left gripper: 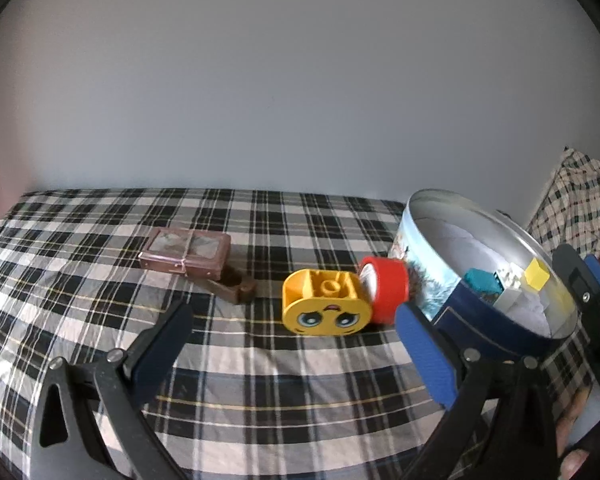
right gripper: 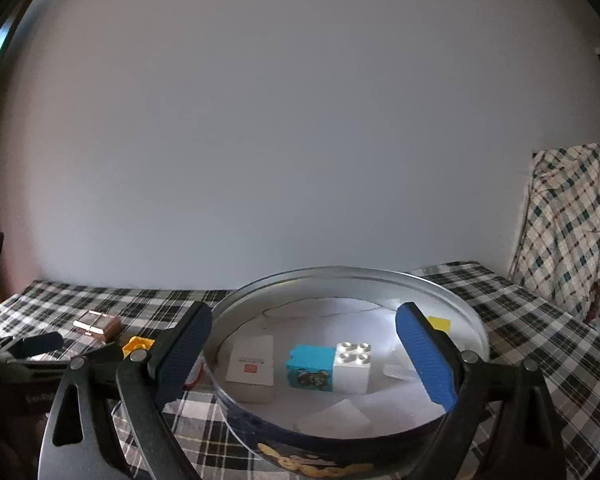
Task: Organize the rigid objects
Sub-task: 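Withdraw both tools from the tin toward the yellow brick and red roll, then grasp the yellow face brick with the left tool while the right tool grasps the red tape roll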
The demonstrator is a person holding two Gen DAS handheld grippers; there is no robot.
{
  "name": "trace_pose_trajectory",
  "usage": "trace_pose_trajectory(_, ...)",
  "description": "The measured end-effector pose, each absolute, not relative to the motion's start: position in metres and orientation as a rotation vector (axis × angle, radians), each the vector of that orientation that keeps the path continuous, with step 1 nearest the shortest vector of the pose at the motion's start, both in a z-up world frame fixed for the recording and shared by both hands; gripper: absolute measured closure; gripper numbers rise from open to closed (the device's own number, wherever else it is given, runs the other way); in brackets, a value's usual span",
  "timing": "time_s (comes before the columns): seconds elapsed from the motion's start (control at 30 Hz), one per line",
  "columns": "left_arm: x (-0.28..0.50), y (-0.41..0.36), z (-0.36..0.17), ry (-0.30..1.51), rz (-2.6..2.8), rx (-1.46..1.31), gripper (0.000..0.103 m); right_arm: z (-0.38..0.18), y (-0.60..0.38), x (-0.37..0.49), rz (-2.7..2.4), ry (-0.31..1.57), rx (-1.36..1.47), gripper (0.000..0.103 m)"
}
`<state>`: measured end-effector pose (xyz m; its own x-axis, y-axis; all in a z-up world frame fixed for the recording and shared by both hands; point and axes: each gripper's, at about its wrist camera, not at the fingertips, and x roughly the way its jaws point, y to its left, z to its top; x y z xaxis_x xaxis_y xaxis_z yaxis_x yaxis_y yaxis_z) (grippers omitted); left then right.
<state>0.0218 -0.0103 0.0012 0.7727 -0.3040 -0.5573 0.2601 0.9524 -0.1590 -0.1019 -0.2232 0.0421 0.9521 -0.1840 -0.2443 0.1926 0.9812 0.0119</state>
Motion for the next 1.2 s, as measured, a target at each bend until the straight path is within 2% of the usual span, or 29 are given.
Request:
trace_pose_trajectory(0.2,0.038,-0.009,0.000,0.613,-0.287,-0.015,0.001,0.040,-0.220,-0.097,-0.160,0.276,0.029,0.008)
trace_pose_trajectory(0.47,0.049,-0.051,-0.008,0.556,-0.580,0.429,0.003,0.042,-0.218,-0.101,-0.122,0.266,0.026,0.008)
trace_pose_trajectory(0.57,0.054,-0.063,-0.014,0.540,-0.651,0.535,0.011,0.042,-0.213,-0.101,-0.109,0.264,0.003,0.008)
trace_pose_trajectory(0.63,0.061,-0.068,-0.019,0.553,-0.680,0.580,0.024,0.042,-0.212,-0.100,-0.102,0.265,-0.007,0.008)
trace_pose_trajectory(0.7,0.070,-0.068,-0.023,0.573,-0.708,0.593,0.029,0.042,-0.212,-0.099,-0.096,0.270,-0.009,0.008)
trace_pose_trajectory(0.8,0.075,-0.066,-0.024,0.591,-0.750,0.595,0.043,0.041,-0.214,-0.095,-0.092,0.284,0.000,0.008)
trace_pose_trajectory(1.0,0.068,-0.060,-0.027,0.610,-0.757,0.593,0.045,0.039,-0.216,-0.089,-0.082,0.305,0.014,0.008)
trace_pose_trajectory(1.03,0.070,-0.060,-0.028,0.616,-0.743,0.596,0.050,0.039,-0.216,-0.088,-0.080,0.306,0.013,0.008)
trace_pose_trajectory(1.07,0.071,-0.059,-0.029,0.632,-0.730,0.590,0.060,0.039,-0.216,-0.089,-0.079,0.305,0.016,0.009)
trace_pose_trajectory(1.1,0.075,-0.055,-0.030,0.680,-0.736,0.549,0.073,0.039,-0.216,-0.090,-0.074,0.304,0.023,0.010)
trace_pose_trajectory(1.2,0.081,-0.042,-0.029,0.751,-0.714,0.436,0.073,0.038,-0.214,-0.090,-0.065,0.311,0.022,0.022)
